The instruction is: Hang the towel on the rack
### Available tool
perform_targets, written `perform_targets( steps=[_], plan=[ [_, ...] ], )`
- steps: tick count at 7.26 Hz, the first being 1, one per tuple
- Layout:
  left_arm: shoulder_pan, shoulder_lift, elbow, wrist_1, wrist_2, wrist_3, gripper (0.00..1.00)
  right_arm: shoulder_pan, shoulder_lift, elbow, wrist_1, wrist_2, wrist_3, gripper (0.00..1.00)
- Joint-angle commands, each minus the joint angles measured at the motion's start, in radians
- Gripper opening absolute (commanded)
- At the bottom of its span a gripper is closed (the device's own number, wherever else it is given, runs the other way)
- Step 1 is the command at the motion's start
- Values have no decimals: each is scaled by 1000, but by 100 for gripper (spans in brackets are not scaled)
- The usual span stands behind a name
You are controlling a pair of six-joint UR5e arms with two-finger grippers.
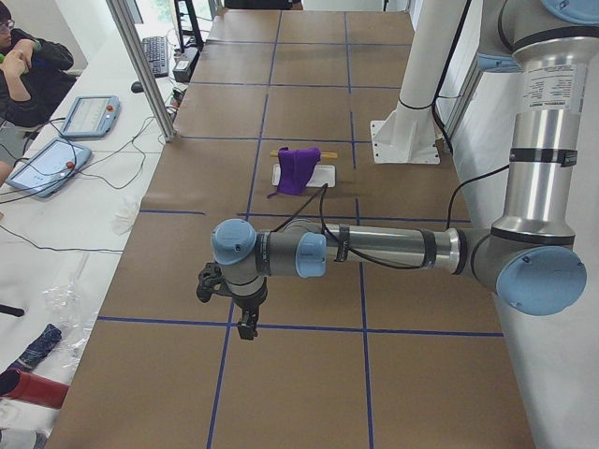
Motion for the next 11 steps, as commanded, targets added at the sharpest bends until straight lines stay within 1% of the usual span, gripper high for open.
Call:
perform_targets(
  steps=[1,2,11],
  plan=[
    [-12,-11,-18,46,-2,-1,100,20,-1,-53,8,-7,-31,100],
    [-12,-13,-18,46,-2,1,100,34,-1,-65,40,-6,-56,100],
    [-12,-14,-17,44,-2,1,100,34,-1,-65,42,-6,-44,100]
  ],
)
